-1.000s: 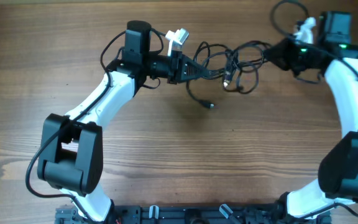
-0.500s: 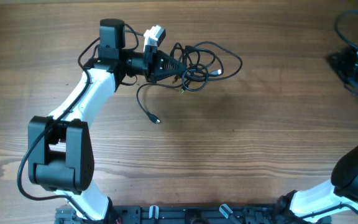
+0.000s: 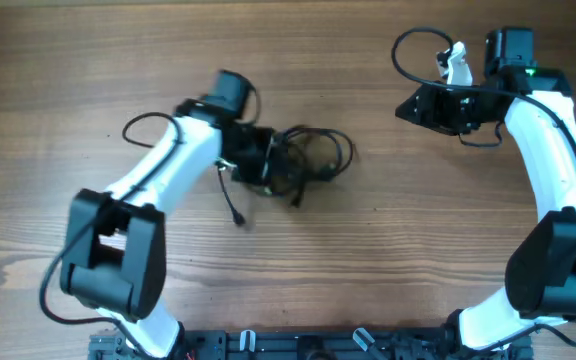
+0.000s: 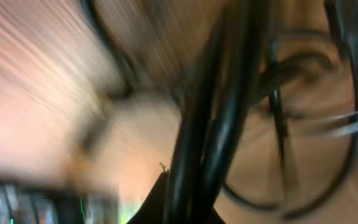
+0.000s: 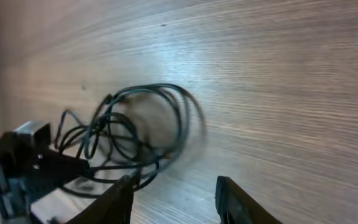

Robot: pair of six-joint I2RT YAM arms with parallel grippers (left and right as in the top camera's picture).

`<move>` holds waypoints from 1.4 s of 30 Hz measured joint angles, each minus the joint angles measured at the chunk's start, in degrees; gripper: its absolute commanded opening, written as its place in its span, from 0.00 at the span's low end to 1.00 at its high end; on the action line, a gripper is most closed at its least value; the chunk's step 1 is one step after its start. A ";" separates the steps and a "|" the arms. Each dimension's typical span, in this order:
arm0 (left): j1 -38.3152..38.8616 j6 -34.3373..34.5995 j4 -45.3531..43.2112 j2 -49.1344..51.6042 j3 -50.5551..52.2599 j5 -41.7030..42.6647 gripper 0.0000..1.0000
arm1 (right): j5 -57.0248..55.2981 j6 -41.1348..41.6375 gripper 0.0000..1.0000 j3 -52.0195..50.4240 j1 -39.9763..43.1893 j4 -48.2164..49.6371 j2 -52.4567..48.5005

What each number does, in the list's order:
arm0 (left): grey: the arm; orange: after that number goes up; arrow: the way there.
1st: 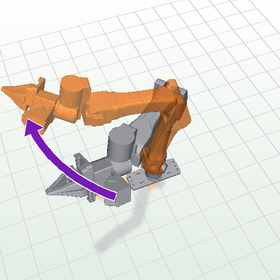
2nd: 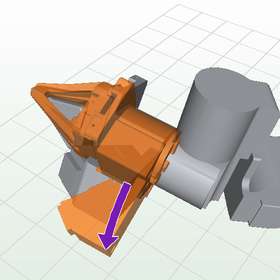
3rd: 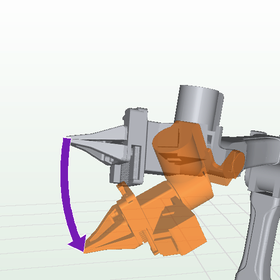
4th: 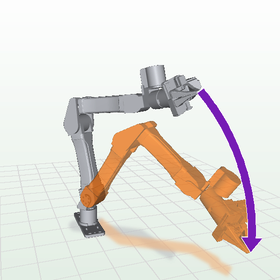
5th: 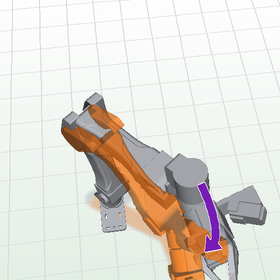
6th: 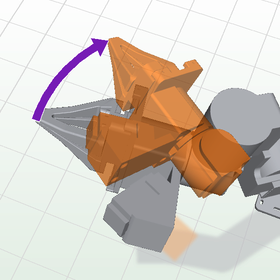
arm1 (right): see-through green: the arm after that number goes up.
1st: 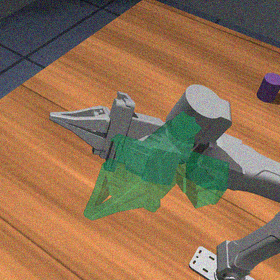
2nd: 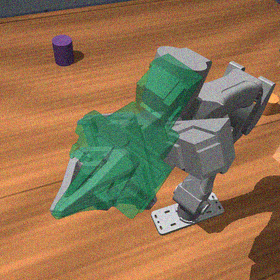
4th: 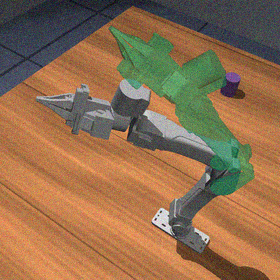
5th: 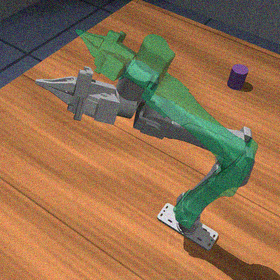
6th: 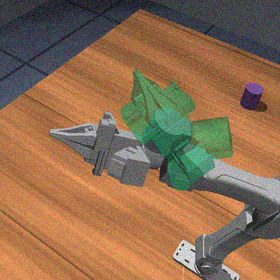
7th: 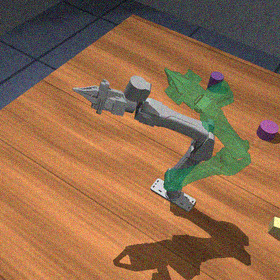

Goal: Untangle cables

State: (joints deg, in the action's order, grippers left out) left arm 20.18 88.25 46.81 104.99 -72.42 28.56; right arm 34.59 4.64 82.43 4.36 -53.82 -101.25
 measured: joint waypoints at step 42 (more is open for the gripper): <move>-19.08 -55.23 17.70 -11.34 -11.54 -16.61 0.48 | 0.96 -26.67 0.04 -1.66 -31.61 13.40 -13.40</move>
State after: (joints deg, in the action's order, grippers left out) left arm 1.10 33.01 64.51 93.65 -83.96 11.94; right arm 35.55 -22.02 80.77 -27.24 -40.42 -114.65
